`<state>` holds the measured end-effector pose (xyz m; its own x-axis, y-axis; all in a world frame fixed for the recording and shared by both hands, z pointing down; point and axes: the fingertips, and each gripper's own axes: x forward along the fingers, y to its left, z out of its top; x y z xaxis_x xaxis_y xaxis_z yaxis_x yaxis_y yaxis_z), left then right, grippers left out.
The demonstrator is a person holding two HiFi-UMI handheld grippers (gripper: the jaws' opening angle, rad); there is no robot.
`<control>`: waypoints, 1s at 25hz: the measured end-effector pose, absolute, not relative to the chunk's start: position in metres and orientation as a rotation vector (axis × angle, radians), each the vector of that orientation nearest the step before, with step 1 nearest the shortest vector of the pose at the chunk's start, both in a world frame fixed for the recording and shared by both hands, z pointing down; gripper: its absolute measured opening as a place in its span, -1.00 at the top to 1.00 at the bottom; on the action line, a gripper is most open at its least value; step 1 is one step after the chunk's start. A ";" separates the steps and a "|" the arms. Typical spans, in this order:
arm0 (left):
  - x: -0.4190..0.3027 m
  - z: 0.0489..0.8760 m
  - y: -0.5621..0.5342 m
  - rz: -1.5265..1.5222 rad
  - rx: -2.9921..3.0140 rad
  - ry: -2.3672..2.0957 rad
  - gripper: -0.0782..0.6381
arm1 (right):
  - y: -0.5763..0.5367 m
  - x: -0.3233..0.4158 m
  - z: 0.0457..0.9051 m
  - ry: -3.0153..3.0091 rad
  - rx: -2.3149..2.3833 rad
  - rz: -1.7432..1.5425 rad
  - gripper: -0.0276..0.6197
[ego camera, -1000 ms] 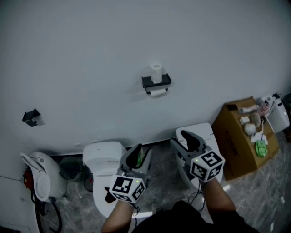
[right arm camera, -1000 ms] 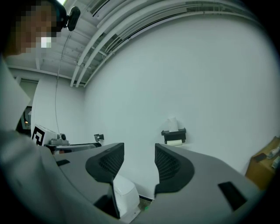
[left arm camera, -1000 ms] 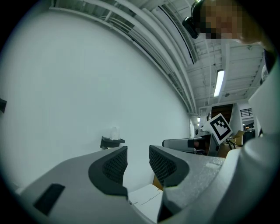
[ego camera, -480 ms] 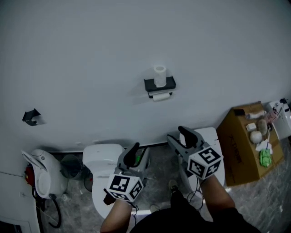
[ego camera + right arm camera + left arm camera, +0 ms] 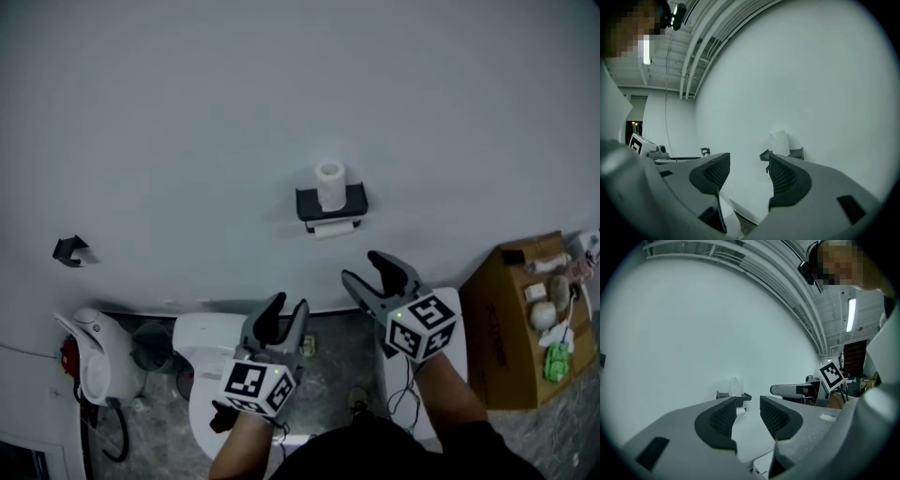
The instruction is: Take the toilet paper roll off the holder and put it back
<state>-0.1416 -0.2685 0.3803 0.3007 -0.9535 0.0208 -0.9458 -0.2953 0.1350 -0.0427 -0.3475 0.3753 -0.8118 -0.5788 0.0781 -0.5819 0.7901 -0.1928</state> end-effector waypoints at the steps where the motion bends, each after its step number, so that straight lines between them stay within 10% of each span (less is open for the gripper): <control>1: -0.141 0.381 -0.278 -0.091 2.422 -1.795 0.37 | -0.359 -0.042 0.376 -2.960 0.950 0.331 0.15; 25: -0.123 0.381 -0.381 -0.046 2.358 -1.888 0.35 | -0.480 -0.043 0.380 -2.988 0.872 0.321 0.00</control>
